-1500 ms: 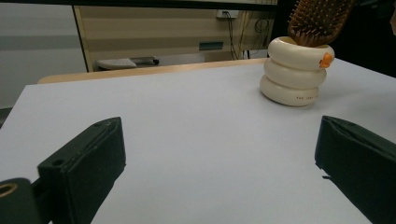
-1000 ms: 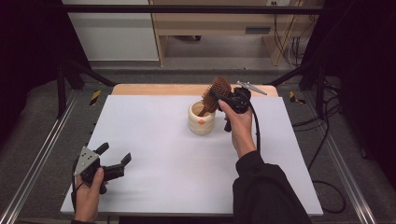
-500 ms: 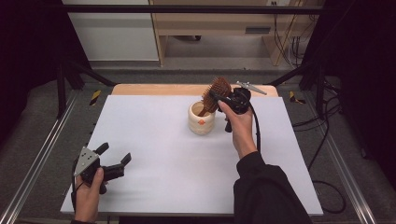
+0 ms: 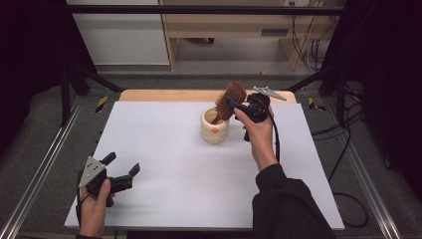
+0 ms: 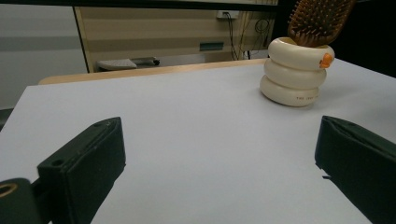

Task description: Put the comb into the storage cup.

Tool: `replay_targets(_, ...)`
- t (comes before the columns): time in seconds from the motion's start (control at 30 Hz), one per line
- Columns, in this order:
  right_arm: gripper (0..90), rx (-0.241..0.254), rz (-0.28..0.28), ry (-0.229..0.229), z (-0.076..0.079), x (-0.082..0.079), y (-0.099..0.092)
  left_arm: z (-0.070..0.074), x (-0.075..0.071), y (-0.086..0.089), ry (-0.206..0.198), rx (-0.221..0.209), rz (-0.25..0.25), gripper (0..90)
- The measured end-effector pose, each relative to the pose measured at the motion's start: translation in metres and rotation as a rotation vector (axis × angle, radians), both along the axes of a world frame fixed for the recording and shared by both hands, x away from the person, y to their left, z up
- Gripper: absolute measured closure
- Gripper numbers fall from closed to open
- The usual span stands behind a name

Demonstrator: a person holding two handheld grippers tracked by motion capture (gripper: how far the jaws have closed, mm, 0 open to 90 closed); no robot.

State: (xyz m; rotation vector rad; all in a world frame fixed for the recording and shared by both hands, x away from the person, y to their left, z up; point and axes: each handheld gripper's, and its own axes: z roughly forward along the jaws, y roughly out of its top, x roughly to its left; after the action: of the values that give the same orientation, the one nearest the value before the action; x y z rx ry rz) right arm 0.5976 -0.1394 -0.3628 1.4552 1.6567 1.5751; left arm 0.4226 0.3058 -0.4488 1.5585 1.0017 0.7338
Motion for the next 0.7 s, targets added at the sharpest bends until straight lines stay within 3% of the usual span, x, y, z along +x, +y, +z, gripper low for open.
replay_targets(0.7, 6.2, -0.020, 0.001, -0.021, 0.0047, -0.0054, -0.0032, 0.0001, 0.0000, 0.0008, 0.002, 0.002, 0.001, 1.5)
